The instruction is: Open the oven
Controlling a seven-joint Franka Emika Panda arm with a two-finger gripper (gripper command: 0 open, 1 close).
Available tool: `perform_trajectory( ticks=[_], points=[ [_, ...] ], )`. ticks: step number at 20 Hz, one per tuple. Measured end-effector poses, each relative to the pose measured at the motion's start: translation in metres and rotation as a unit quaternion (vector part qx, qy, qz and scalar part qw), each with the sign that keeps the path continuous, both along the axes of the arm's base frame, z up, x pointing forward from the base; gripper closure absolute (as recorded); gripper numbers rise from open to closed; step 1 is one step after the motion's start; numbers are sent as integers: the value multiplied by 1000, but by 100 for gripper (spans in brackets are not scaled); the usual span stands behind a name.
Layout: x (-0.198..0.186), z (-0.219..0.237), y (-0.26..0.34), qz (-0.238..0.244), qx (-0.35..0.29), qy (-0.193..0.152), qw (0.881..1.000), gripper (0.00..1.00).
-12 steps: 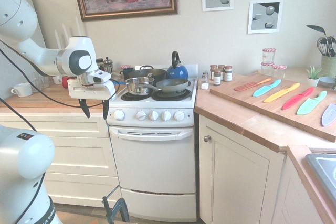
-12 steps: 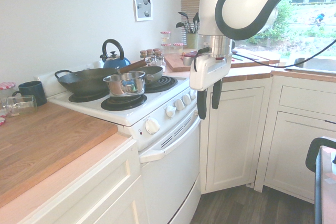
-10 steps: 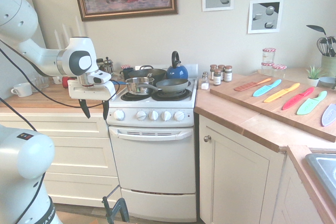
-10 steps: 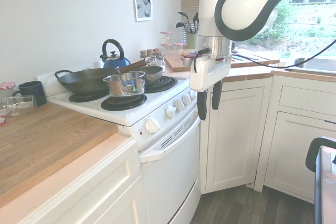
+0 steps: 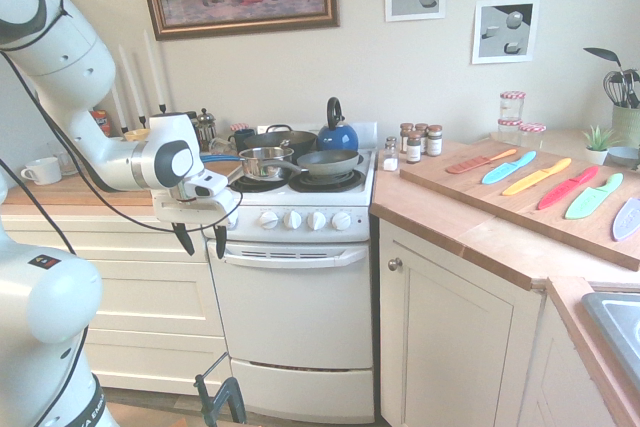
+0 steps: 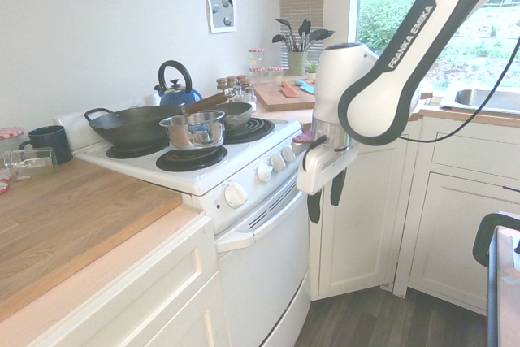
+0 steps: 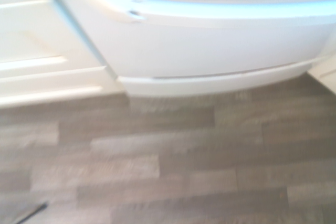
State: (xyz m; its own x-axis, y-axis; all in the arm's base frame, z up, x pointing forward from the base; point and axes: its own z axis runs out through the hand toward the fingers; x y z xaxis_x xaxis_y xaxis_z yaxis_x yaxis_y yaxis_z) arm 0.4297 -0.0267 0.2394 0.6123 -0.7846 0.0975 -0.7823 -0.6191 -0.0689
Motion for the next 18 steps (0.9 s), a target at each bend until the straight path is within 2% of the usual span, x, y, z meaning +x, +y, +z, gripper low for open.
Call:
perform_trajectory(
  ticks=[4,10,15,18],
  points=[
    [42,-34,-14,-10,1,-22,1000,0],
    [116,-35,-12,0,-3,-56,998,0],
    [148,-57,-10,8,-10,-59,998,0],
    [149,-80,2,19,-15,-58,998,0]
  ],
)
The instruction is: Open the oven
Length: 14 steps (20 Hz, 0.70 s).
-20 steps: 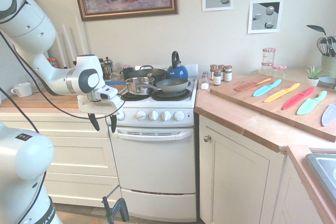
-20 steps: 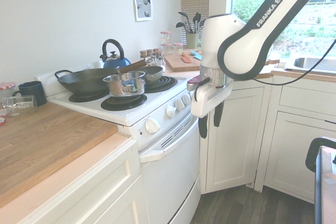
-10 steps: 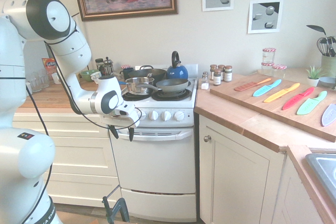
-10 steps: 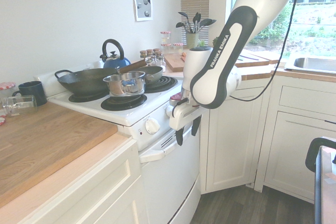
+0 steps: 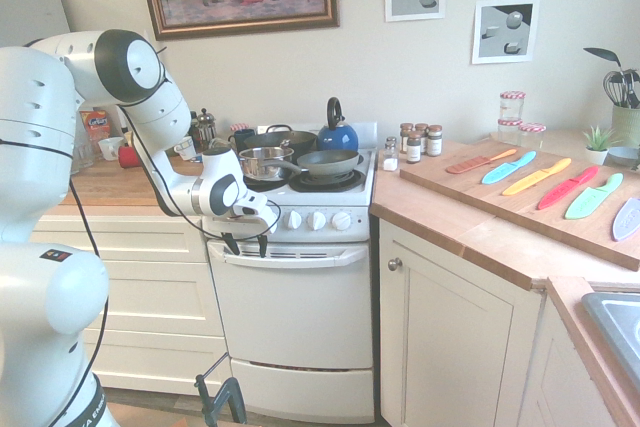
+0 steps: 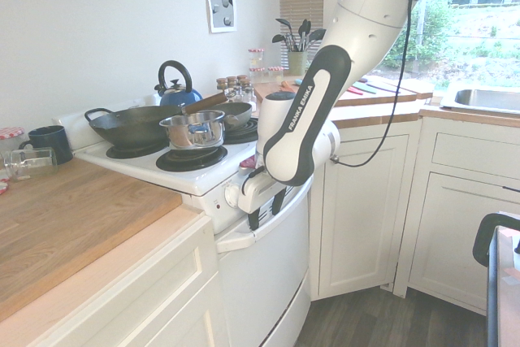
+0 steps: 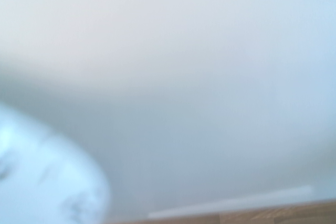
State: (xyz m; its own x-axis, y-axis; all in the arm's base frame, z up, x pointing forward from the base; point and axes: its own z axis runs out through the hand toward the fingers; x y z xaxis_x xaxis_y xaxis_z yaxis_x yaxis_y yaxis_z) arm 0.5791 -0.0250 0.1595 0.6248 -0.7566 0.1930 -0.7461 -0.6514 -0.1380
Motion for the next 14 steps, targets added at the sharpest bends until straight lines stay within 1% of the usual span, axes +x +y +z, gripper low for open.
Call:
perform_trajectory(
  ticks=[4,6,7,8,11,12,14],
  points=[
    [-4,-12,-4,-12,2,-11,1000,0],
    [-15,-17,-13,-11,-4,-25,1000,0],
    [-24,-22,-19,-9,-7,-25,1000,0],
    [-36,-29,-27,-8,-9,-17,1000,0],
    [-92,-60,-51,-4,-14,31,999,0],
    [-110,-68,-60,-6,-15,42,999,0],
    [-136,-77,-78,-12,-20,52,998,0]
  ],
)
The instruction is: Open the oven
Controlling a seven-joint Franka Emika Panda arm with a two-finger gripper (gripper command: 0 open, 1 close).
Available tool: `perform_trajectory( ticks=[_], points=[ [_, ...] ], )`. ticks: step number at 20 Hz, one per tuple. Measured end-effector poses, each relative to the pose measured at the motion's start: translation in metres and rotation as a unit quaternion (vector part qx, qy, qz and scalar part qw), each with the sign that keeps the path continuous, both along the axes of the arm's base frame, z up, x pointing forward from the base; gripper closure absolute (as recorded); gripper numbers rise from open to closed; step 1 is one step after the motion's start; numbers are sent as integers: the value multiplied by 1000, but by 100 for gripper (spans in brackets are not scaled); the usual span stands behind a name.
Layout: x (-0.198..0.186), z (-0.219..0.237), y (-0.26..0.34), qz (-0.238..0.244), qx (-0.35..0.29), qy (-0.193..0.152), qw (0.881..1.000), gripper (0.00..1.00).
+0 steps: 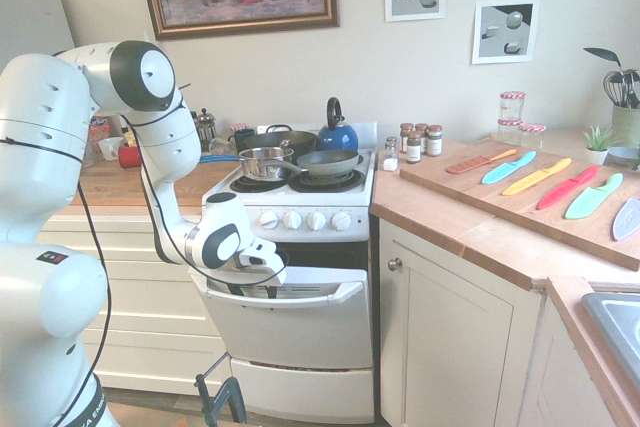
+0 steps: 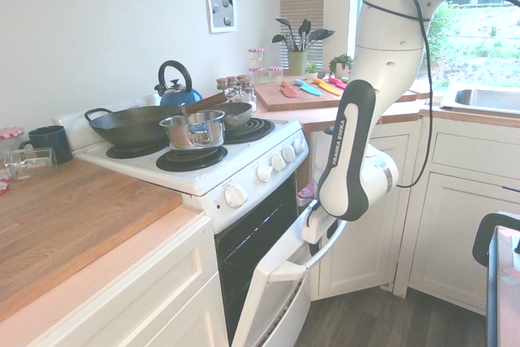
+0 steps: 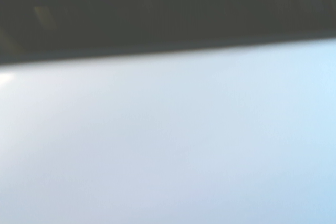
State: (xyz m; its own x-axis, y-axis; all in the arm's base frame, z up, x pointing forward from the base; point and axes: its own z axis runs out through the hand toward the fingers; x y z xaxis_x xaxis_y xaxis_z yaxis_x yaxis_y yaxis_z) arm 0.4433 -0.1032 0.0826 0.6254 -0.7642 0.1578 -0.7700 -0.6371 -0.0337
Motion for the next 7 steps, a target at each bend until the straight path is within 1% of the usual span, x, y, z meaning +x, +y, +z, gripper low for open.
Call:
perform_trajectory(
  ticks=[7],
  points=[
    [-61,-14,-56,16,-1,17,1000,0]
  ],
)
